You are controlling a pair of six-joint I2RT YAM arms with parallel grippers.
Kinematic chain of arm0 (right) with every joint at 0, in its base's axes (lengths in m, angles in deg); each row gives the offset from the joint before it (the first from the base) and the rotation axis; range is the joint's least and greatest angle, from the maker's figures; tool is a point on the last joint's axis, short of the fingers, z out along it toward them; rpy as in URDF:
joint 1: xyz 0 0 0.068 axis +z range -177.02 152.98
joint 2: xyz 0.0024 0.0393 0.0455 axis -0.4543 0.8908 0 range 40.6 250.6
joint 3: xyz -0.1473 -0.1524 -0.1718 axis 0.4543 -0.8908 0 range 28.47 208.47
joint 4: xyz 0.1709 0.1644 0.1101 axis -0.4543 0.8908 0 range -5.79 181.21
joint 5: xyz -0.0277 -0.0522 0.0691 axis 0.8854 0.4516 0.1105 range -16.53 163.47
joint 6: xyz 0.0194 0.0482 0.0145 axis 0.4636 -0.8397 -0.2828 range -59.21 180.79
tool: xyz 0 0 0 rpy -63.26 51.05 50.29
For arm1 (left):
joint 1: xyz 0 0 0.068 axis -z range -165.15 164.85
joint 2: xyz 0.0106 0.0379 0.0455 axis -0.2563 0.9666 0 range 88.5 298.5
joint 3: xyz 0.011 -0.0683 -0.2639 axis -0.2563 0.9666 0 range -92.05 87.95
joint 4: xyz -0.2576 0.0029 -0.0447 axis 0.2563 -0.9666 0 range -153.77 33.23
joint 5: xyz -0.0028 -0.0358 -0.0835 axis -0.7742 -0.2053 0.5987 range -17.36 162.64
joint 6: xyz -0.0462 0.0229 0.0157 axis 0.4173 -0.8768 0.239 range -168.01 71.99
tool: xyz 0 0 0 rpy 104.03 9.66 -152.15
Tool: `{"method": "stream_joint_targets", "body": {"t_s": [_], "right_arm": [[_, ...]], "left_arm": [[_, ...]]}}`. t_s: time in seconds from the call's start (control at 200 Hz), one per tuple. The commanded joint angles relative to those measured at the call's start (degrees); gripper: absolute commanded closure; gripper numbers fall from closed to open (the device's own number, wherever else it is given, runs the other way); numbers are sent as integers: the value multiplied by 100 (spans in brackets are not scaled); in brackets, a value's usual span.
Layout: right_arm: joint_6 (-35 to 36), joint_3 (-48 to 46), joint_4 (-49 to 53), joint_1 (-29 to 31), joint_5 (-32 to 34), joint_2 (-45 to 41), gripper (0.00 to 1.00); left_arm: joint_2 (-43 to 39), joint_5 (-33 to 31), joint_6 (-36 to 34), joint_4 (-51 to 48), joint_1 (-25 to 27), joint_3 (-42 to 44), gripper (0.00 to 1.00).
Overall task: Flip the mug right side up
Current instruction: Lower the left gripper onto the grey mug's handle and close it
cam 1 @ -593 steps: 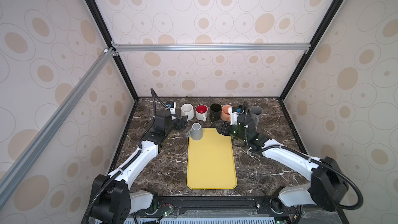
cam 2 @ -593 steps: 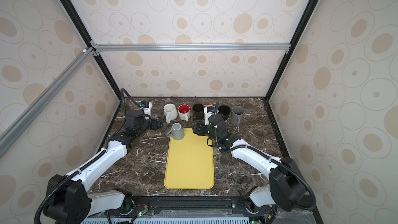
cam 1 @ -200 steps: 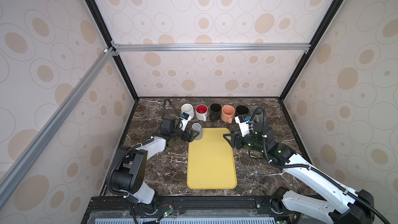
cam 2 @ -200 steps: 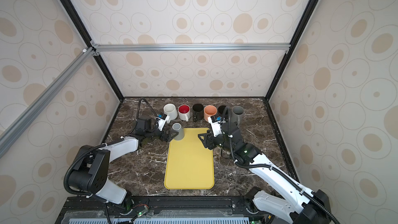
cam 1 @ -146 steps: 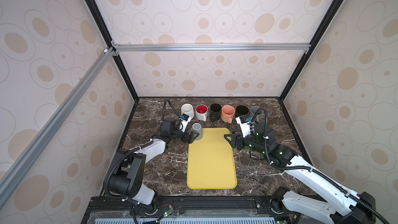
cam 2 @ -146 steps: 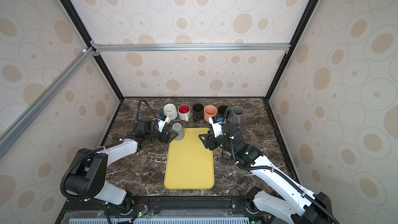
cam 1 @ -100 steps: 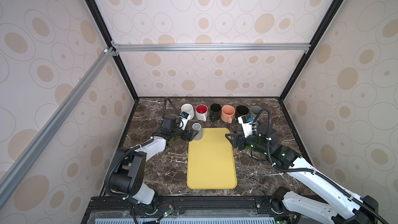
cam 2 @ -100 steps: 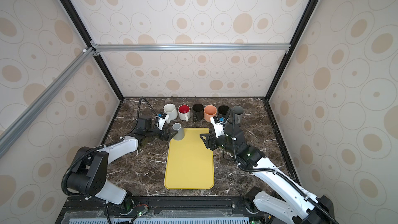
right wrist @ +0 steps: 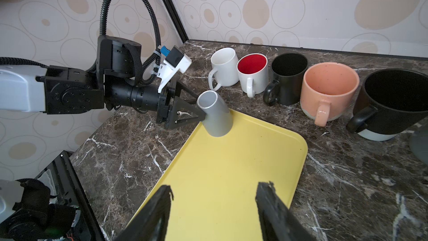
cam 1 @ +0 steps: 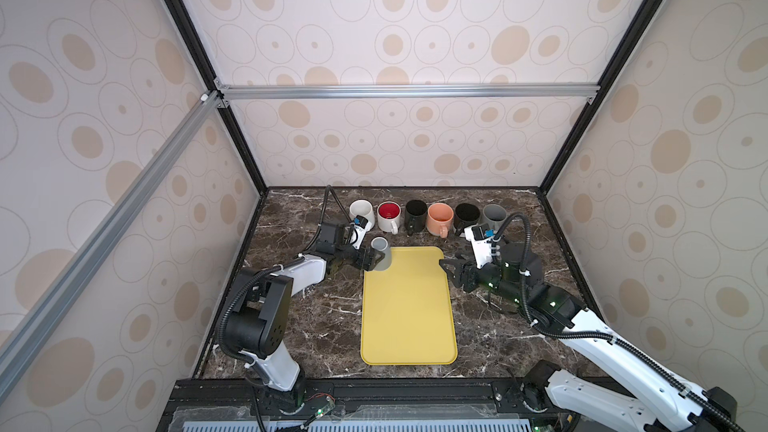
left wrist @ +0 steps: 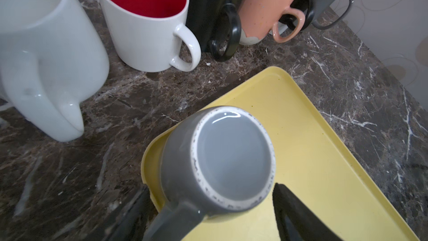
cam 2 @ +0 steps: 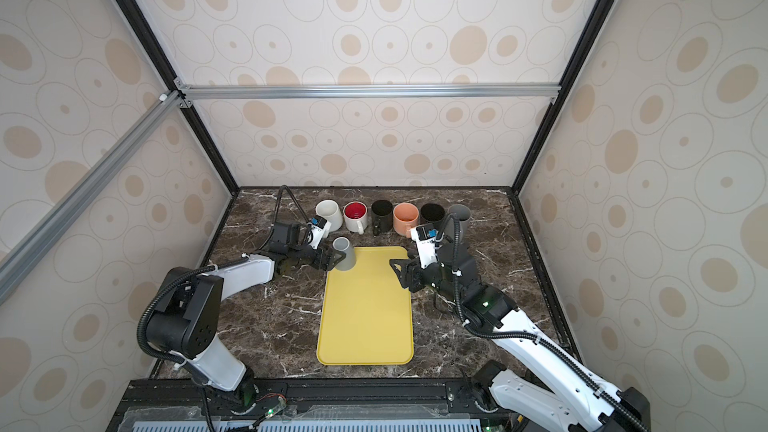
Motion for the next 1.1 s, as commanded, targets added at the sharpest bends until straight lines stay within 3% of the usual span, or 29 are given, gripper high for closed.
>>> {"method": "stream_joint_targets", "body": {"t_s": [0.0, 0.51, 0.815, 1.095], "right_arm": [[86, -61, 34, -4, 70, -93, 38], [-117, -208, 54, -8, 3, -268, 38], [-131, -274, 62, -6, 118, -314, 38], [-166, -280, 18, -7, 238, -238, 38]], "left_arm": [[-65, 78, -92, -124, 55, -48, 17], [-541, -692, 53, -457, 617, 404, 21], [-399, -2130, 81, -2061, 827, -458, 32], [-54, -2320, -22, -2403, 838, -877, 40]]}}
